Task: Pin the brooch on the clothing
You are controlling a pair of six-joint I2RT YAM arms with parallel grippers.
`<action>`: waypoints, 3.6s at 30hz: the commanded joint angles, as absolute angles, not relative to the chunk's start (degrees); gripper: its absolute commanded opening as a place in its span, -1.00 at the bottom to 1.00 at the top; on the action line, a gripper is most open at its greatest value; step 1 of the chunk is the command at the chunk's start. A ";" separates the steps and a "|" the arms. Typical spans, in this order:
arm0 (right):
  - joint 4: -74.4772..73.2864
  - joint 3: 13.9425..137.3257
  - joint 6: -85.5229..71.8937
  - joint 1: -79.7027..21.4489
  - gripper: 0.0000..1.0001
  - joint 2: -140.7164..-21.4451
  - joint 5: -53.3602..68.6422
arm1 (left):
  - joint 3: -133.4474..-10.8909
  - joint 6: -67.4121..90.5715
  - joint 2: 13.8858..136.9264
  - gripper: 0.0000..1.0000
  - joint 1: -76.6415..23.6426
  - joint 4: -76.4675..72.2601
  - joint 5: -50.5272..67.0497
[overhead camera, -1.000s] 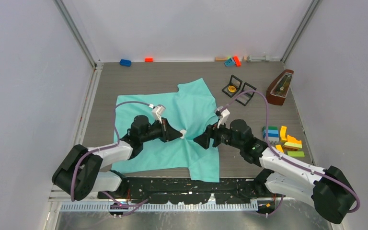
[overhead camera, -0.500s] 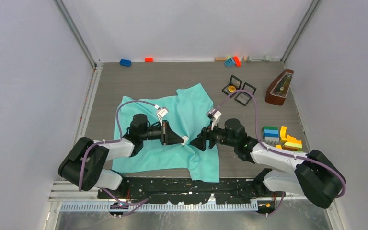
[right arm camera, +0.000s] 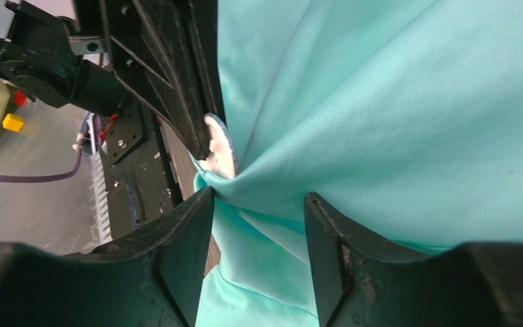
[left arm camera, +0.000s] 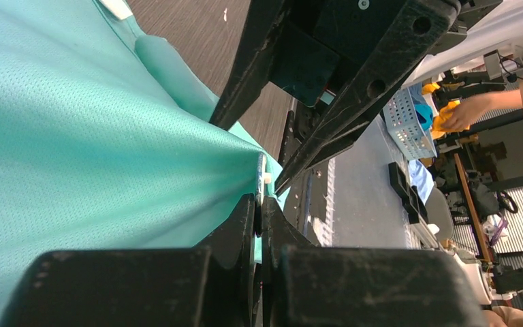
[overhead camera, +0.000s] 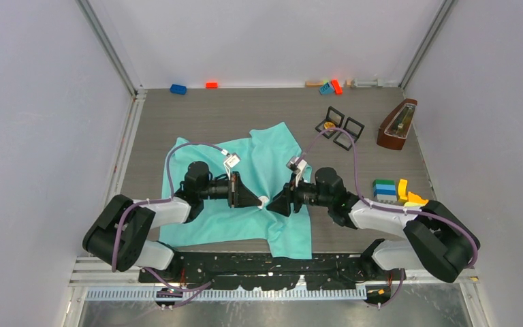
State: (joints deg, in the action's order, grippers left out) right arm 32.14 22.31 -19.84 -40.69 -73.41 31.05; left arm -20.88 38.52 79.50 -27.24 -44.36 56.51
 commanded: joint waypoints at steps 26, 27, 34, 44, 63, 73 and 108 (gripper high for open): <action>39.10 27.16 -21.66 -40.47 -0.33 -77.29 37.54 | -23.01 39.29 80.53 -1.00 -27.16 -50.09 60.98; 38.93 27.40 -21.70 -40.51 -0.35 -77.51 37.66 | -23.01 39.29 80.61 -1.00 -27.16 -50.22 60.99; 38.01 28.58 -21.71 -40.44 -0.46 -78.85 37.97 | -23.05 39.68 81.10 -1.00 -27.25 -50.89 61.46; 35.77 30.00 -21.55 -40.34 -0.57 -80.65 37.99 | -23.12 39.74 81.12 -1.00 -27.51 -50.99 61.74; 32.67 32.02 -22.68 -38.55 -0.73 -83.62 35.90 | -23.29 39.46 81.04 -1.00 -28.03 -50.98 61.94; 32.79 32.43 -23.85 -37.36 -0.78 -85.09 35.29 | -23.20 39.29 80.88 -1.00 -28.12 -51.02 61.81; 28.44 32.26 -23.67 -34.54 -0.65 -84.44 29.66 | -25.48 31.38 77.66 -1.00 -28.04 -35.15 55.22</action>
State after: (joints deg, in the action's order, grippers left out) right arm 29.52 31.51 -26.11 -36.64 -84.03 39.05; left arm -22.83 34.54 81.69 -26.87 -42.15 52.62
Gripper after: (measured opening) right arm 0.206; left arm 0.029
